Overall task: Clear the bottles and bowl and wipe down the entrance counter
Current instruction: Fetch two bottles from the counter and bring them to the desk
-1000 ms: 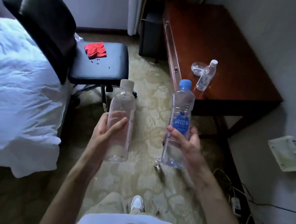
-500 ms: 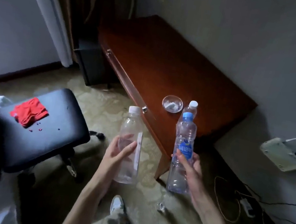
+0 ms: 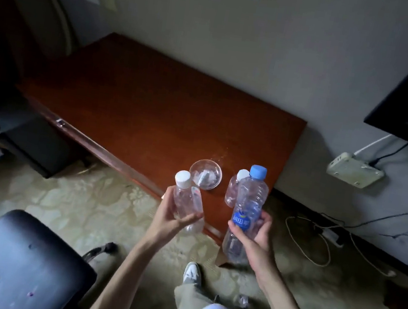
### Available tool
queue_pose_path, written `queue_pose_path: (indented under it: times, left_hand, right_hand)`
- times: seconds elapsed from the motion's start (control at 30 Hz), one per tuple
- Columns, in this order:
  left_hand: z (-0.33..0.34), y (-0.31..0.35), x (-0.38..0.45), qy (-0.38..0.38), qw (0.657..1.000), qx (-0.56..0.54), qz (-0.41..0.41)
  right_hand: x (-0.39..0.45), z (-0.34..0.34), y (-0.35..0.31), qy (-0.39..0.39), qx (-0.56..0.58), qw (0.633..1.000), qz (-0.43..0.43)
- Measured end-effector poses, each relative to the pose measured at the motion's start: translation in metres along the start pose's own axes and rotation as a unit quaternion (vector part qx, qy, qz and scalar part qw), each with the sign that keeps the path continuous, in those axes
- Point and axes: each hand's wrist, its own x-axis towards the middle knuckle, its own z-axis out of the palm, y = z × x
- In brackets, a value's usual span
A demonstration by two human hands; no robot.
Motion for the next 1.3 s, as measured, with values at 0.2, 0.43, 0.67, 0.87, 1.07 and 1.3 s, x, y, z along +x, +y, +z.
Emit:
queue_pose_path:
  times: [0.2, 0.43, 0.67, 0.87, 1.07, 1.3]
  left_hand:
    - [-0.013, -0.032, 0.056, -0.052, 0.99, 0.118, 0.05]
    - [-0.014, -0.059, 0.089, -0.063, 0.983, 0.162, 0.065]
    - [-0.015, -0.063, 0.108, -0.097, 0.98, 0.151, 0.091]
    - [-0.015, -0.064, 0.11, -0.102, 0.977, 0.159, 0.104]
    - [-0.016, -0.067, 0.11, -0.093, 0.978, 0.17, 0.074]
    - [-0.034, -0.086, 0.11, -0.066, 0.971, 0.217, 0.07]
  right_hand:
    - [0.019, 0.019, 0.023, 0.053, -0.005, 0.999, 0.008]
    - [0.023, 0.054, 0.04, 0.139, -0.034, 0.99, 0.016]
    - [0.037, 0.083, 0.039, 0.225, -0.028, 0.974, 0.006]
    - [0.038, 0.091, 0.051, 0.282, -0.066, 0.957, -0.005]
    - [0.037, 0.092, 0.051, 0.283, -0.063, 0.957, 0.004]
    - [0.004, 0.084, 0.061, 0.298, -0.039, 0.954, 0.015]
